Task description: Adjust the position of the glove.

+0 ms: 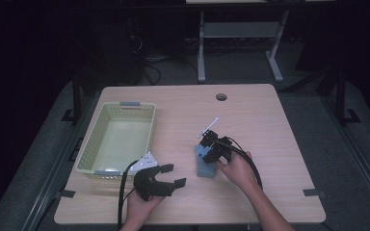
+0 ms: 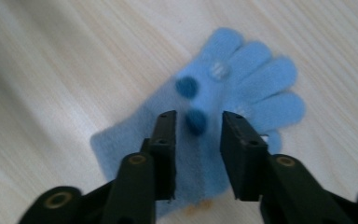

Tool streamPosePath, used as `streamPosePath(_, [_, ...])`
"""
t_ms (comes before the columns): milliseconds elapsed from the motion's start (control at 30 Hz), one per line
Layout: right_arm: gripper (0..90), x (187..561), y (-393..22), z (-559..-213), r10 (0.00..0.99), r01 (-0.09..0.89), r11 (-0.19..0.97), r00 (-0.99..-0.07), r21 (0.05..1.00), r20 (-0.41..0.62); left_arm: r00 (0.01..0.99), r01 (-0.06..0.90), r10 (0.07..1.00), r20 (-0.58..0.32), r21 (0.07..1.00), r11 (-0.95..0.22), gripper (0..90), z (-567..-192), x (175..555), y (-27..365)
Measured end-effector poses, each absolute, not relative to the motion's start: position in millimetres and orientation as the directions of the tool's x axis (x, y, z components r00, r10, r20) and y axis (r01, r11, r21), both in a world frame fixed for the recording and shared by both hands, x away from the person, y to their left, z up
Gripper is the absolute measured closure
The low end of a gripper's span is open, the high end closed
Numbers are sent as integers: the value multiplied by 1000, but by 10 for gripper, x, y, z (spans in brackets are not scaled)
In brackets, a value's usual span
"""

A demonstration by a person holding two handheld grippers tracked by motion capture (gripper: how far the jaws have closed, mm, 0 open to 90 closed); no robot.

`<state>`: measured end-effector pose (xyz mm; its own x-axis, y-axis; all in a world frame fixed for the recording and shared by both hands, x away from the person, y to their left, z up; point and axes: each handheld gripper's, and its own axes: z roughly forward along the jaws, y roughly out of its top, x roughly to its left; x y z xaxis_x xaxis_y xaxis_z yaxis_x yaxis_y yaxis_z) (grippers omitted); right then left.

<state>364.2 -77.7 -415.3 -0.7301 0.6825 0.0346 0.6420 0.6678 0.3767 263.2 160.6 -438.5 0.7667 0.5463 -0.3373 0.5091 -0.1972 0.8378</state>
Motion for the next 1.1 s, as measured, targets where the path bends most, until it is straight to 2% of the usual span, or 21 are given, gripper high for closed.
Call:
streamPosePath(100, [631, 3643, -799, -4137, 692, 647, 651, -721, 398, 41, 767, 508, 546, -337, 839, -196, 203, -4382, 2628, 1600])
streamPosePath(267, [756, 3653, -787, -4178, 689, 647, 644, -722, 407, 58, 768, 512, 542, -342, 836, -198, 203, -4392, 2631, 1592])
streamPosePath(467, [774, 3717, -815, -4358, 698, 682, 616, -704, 395, 127, 767, 513, 542, -343, 835, -198, 208, -4387, 2609, 1570])
streamPosePath(933, [517, 3617, -1017, -4238, 712, 715, 533, -668, 453, 217, 744, 565, 544, -388, 800, -201, 236, -4392, 2645, 1481])
streamPosePath(1000, [452, 3583, -1070, -4206, 724, 724, 495, -649, 480, 234, 731, 590, 542, -415, 783, -197, 239, -4386, 2667, 1450])
streamPosePath(1100, [418, 3538, -1152, -4184, 742, 758, 436, -608, 484, 283, 721, 605, 550, -421, 770, -203, 246, -4364, 2700, 1399])
